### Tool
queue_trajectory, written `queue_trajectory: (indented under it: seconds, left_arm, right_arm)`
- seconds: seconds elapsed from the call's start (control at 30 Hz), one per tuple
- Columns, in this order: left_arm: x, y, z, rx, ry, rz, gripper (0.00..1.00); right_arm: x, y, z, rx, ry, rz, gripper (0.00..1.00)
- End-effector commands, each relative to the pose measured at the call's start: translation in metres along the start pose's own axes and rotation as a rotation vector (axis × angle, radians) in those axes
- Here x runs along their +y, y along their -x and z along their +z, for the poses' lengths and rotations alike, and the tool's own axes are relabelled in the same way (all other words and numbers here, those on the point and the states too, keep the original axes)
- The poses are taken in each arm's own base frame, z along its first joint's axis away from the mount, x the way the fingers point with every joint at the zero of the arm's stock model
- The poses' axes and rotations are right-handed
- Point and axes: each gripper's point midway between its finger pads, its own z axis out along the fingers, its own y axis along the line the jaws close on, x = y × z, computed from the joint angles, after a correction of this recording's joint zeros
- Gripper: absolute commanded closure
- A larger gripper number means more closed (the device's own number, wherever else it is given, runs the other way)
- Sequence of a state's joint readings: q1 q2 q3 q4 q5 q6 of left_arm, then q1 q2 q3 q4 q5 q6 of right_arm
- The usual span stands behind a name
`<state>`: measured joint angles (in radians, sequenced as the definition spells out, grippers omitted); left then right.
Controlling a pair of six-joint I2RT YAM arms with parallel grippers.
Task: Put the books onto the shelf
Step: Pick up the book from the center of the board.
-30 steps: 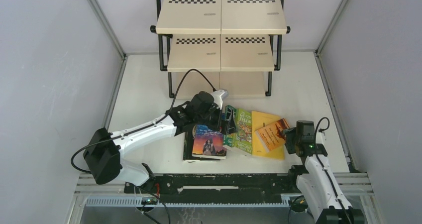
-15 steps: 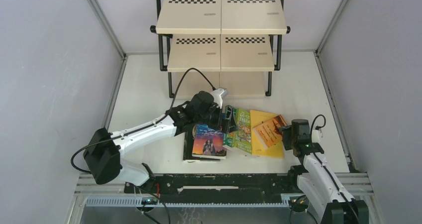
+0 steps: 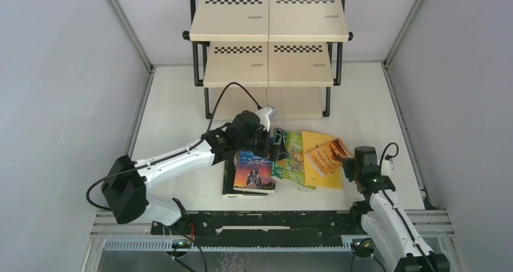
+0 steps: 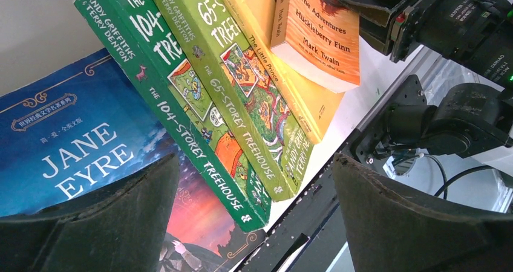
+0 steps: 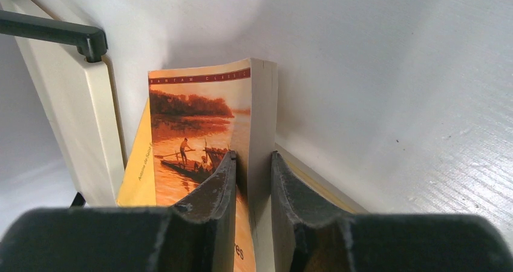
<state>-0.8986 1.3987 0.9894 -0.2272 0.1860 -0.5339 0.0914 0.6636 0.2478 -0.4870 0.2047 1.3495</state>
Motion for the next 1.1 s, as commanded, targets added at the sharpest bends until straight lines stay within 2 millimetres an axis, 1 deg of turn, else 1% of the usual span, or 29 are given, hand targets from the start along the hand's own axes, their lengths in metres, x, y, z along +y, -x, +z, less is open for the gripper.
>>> queue_trajectory:
  seconds: [0.0,0.1,0.13,0.3,0.5,0.67,0.7,0.87,1.07]
  left_arm:
    - [-0.009,0.016,-0.005,-0.044,-0.008,0.007,0.00]
    - [-0.010,0.022,-0.008,-0.057,0.006,0.012,0.00]
    - [-0.010,0.025,-0.010,-0.063,0.009,0.013,0.00]
    - [-0.015,0.038,-0.014,-0.084,0.018,0.020,0.00]
    - [-0.024,0.057,-0.020,-0.119,0.004,-0.013,0.00]
    - [-0.025,0.070,-0.024,-0.153,-0.025,-0.086,0.00]
    - [-0.024,0.072,-0.025,-0.160,-0.027,-0.102,0.00]
    - [-0.019,0.077,-0.028,-0.185,-0.040,-0.165,0.00]
    - [-0.032,0.093,-0.038,-0.220,-0.111,-0.199,0.00]
  right_arm:
    - [-0.006,-0.003,-0.009,0.025,-0.032,-0.066,0.92]
    - [0.008,-0.001,-0.016,0.027,0.014,-0.080,0.99]
    - [0.015,0.000,-0.019,0.027,0.033,-0.083,1.00]
    - [0.049,0.003,-0.035,0.043,0.125,-0.119,1.00]
    - [0.089,0.005,-0.061,0.069,0.246,-0.151,1.00]
    - [0.111,0.005,-0.081,0.098,0.325,-0.164,1.00]
    - [0.114,0.006,-0.084,0.097,0.340,-0.164,1.00]
    - [0.133,-0.001,-0.107,0.174,0.437,-0.186,1.00]
    - [0.164,-0.012,-0.141,0.263,0.562,-0.265,1.00]
